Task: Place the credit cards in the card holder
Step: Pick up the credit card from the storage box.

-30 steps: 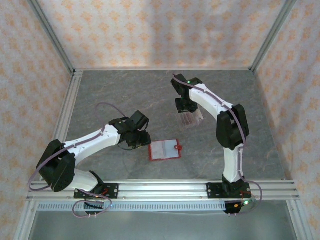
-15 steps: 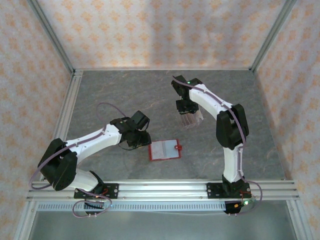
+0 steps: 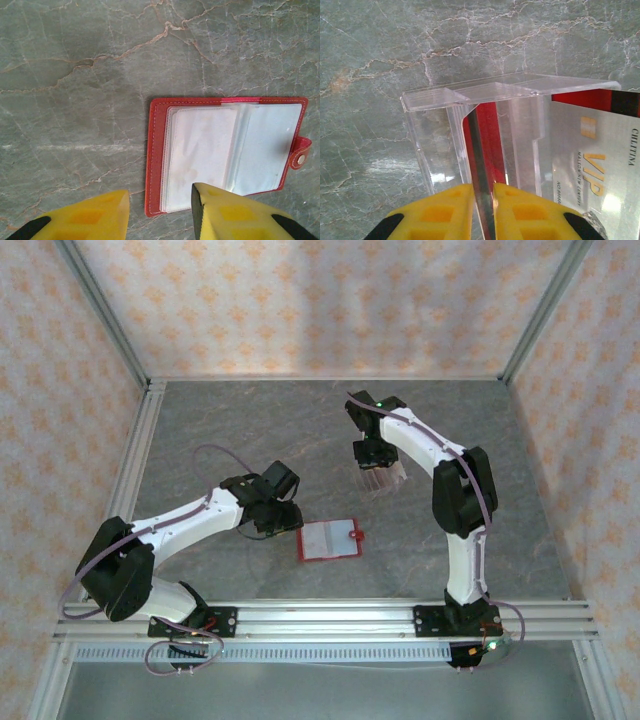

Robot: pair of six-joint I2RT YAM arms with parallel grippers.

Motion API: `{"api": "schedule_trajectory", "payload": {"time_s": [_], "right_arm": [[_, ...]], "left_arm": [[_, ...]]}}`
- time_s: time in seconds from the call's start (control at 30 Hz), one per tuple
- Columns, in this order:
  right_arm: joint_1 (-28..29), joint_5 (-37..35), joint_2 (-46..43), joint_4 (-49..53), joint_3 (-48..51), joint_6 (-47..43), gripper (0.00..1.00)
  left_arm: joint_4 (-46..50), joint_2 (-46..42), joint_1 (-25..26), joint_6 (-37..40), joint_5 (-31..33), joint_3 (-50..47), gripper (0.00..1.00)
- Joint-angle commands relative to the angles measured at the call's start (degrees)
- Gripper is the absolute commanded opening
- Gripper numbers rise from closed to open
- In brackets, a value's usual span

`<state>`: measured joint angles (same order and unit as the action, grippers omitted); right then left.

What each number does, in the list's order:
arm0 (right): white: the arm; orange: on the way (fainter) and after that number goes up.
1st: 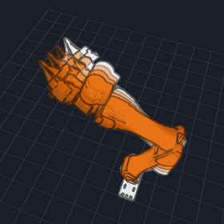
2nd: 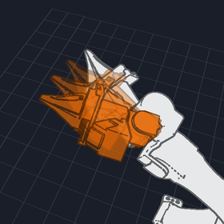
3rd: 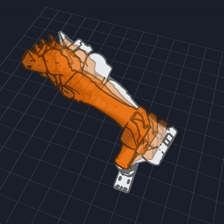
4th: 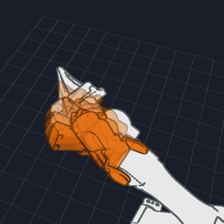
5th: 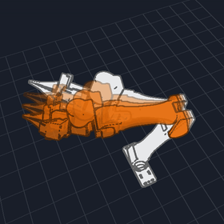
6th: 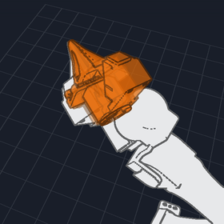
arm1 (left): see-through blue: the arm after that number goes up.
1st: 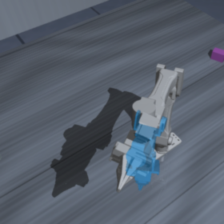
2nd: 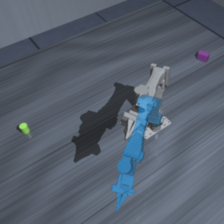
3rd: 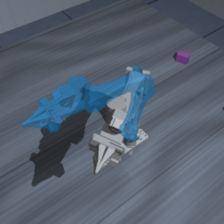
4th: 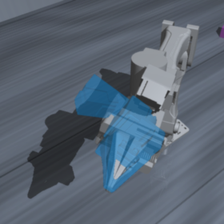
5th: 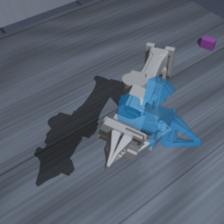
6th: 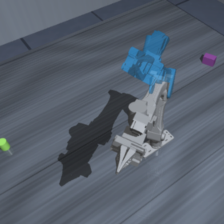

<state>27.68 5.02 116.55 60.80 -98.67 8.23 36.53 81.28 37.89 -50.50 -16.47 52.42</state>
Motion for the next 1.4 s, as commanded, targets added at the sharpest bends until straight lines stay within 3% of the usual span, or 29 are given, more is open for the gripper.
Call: {"api": "schedule_trajectory", "payload": {"time_s": [0.0, 0.2, 0.57, 0.77, 0.87, 1.23, 1.37], "right_arm": [[-0.3, 0.7, 1.3, 1.3, 1.2, -0.9, 0.19], [-0.3, 1.5, 1.0, 0.8, 2.0, -1.0, 0.24], [-0.3, -0.4, 1.7, 1.2, 1.0, -1.1, 0.14], [-0.3, -2.6, 1.7, 1.8, -0.1, -1.2, 0.0], [-0.2, -4.6, 1.0, 2.3, -0.8, -1.1, 0.0], [-0.2, -7.4, -6.1, 3.5, -1.4, -0.5, 0.0], [0.1, -5.0, -11.3, 2.6, 1.0, -0.1, 0.0]], "left_arm": [[0.6, -1.0, 0.4, 0.7, 0.9, 0.1, 0.38], [0.3, -1.2, 0.4, 0.4, 1.0, -0.2, 0.38], [0.3, -1.4, 0.5, 0.4, 0.9, -0.5, 0.38], [0.2, -1.2, 0.5, 0.6, 0.8, -0.8, 0.39], [0.1, -0.8, 0.4, 1.0, 0.3, -1.1, 0.39], [0.2, 2.1, 2.8, 2.3, 0.9, 0.6, 0.47], [0.2, 5.3, 4.0, 2.7, 1.6, 2.5, 0.49]]}}
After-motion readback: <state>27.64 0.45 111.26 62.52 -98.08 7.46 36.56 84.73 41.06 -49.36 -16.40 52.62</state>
